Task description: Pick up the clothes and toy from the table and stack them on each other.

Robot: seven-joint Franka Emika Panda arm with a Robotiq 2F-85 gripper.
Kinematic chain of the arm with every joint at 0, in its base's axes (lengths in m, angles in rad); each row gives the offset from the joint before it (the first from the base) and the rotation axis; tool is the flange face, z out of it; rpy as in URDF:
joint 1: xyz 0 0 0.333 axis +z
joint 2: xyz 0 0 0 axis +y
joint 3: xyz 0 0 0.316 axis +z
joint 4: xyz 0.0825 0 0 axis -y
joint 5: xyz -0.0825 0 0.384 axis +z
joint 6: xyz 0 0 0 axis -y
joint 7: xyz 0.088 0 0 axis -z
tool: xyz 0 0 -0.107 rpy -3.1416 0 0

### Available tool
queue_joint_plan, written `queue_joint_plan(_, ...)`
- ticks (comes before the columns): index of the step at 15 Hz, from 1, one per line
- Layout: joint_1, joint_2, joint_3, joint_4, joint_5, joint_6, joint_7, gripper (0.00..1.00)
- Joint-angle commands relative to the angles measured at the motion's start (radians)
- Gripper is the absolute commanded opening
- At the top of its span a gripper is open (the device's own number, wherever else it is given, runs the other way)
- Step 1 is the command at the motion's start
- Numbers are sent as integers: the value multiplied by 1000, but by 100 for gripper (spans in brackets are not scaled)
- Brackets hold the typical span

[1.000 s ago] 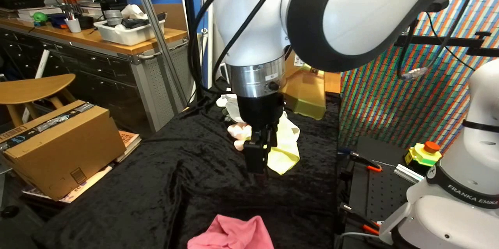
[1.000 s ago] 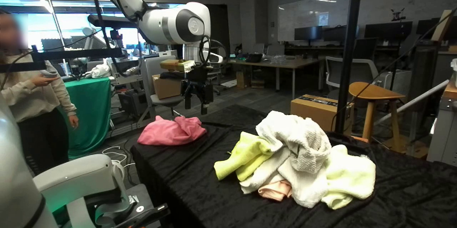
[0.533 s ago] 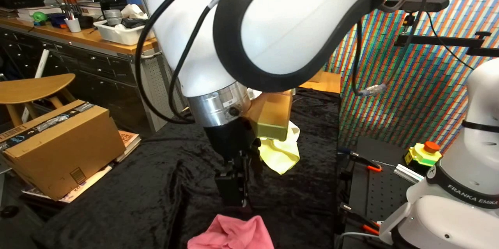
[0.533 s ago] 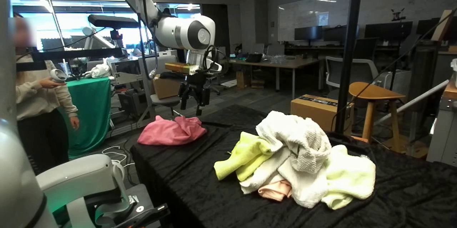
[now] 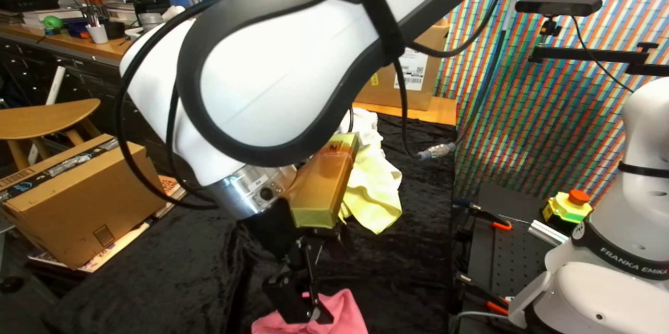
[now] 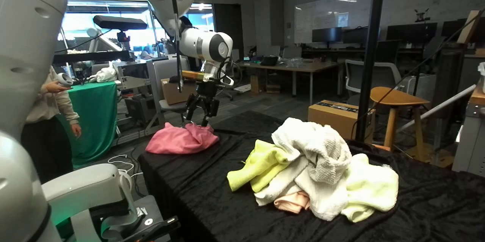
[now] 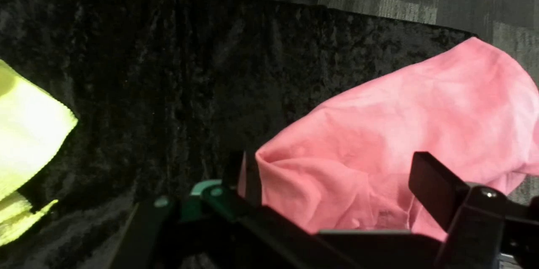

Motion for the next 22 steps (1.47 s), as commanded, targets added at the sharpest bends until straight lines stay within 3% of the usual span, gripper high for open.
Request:
queue_joint_plan(1,55,77,-22,123,5,-75,39,100)
queue_joint_plan(14,163,214,-28,257,48,-73,178,100)
queue_joint_plan(22,190,264,-65,303,48,-25,251,100)
